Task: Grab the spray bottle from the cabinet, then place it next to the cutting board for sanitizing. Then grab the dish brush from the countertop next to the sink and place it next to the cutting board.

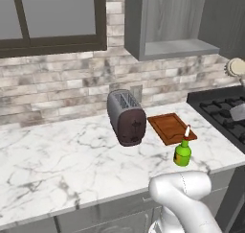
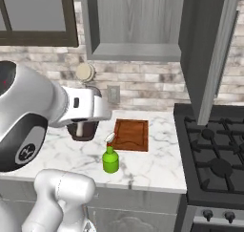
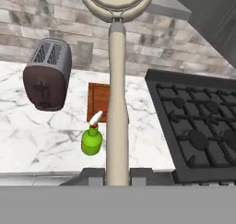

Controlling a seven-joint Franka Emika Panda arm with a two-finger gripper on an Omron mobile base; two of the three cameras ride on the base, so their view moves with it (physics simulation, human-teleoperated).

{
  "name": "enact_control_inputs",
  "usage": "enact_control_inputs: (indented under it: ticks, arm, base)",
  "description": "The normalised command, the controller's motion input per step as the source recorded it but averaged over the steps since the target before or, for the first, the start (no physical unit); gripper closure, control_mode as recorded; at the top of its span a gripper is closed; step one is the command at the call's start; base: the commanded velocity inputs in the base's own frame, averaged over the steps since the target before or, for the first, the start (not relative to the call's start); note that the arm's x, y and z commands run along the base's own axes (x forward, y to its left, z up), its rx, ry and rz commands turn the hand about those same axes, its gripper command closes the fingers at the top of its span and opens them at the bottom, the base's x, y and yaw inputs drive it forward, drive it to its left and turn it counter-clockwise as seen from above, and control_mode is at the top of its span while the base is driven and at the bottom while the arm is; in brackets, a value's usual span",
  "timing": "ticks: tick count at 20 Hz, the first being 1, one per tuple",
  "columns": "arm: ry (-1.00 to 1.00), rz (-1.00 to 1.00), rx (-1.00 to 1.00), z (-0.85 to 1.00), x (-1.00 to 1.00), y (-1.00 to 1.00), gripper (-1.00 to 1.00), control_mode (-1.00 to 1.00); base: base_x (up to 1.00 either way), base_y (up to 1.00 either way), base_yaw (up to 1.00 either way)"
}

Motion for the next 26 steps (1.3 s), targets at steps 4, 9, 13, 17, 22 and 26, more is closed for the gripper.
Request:
enact_control_inputs:
  ticks: [4,9,13,17,22,26]
  arm:
    - [0.12,0.06,0.00,-0.87,0.36,-0.15,1.00,-1.00]
    - [0.00,0.02,0.00,-0.75,0.49,-0.01,1.00,-1.00]
    - [0.00,0.01,0.00,-0.48,0.53,-0.11,1.00,-1.00]
    - [0.12,0.00,0.06,-0.09,0.44,-0.33,1.00,-1.00]
    - [0.19,0.01,0.03,-0.24,0.36,-0.21,1.00,-1.00]
    - [0.10,0.00,0.00,-0.35,0.42,-0.10,1.00,-1.00]
  base:
    - [0.00,0.00,0.00]
    - [0.00,0.00,0.00]
    - [0.00,0.00,0.00]
    - [0.00,0.00,0.00]
    - [0.00,0.00,0.00]
    - [0.00,0.00,0.00]
